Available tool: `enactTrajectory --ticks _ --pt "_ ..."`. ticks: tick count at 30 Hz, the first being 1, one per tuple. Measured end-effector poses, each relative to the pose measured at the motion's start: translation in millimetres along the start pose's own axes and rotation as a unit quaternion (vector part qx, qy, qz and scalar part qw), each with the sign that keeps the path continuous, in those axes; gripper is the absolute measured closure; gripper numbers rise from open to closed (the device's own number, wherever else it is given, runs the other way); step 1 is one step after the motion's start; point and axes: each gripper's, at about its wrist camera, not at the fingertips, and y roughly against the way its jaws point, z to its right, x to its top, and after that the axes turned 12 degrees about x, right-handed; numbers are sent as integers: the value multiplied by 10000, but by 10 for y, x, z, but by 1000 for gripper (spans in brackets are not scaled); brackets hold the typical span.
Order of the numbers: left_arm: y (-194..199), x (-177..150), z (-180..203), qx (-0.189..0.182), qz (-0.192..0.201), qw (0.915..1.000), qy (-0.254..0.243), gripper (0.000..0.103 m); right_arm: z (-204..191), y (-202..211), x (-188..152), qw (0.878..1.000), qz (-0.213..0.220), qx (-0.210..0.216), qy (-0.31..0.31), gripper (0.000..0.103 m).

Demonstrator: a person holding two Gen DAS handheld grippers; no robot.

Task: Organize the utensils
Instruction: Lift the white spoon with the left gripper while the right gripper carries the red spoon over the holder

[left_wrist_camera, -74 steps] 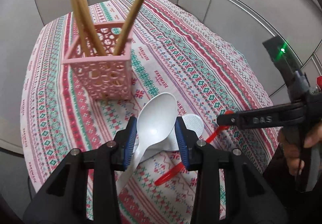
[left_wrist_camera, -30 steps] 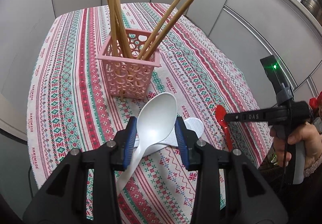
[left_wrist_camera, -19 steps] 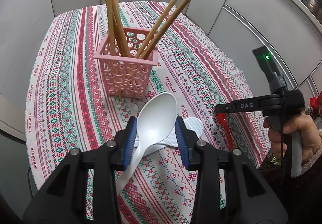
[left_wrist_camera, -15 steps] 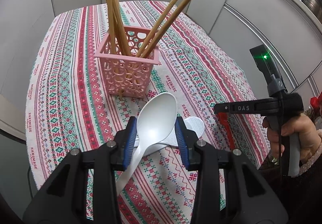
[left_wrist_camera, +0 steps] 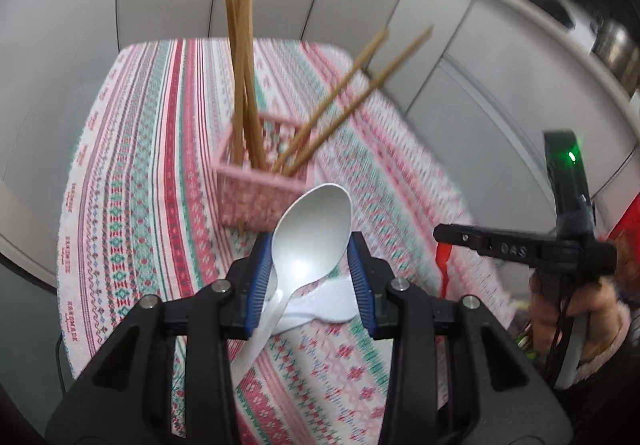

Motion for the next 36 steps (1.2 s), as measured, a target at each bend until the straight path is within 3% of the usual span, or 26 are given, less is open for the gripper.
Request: enactTrajectory --ticks 4,8,12,22,27,36 --pt "216 191 -106 -270 587 9970 421 63 -246 373 104 9961 784 363 184 78" --pt "285 376 -264 -653 1130 9855 1082 63 -478 625 215 9864 1489 590 375 78" --pt "247 517 -315 -821 1539 9741 1440 63 -710 819 361 9735 2083 765 556 78" --pt "105 781 -410 -1273 2281 9470 1870 63 -1076 1083 534 9482 2823 1164 870 78" --pt "-31 819 -413 -1302 2298 9449 1933 63 -1145 1034 595 9431 2898 1416 801 78" --pt "-270 821 -406 -1195 2104 9524 1853 63 -1165 805 658 9428 2894 1516 665 78"
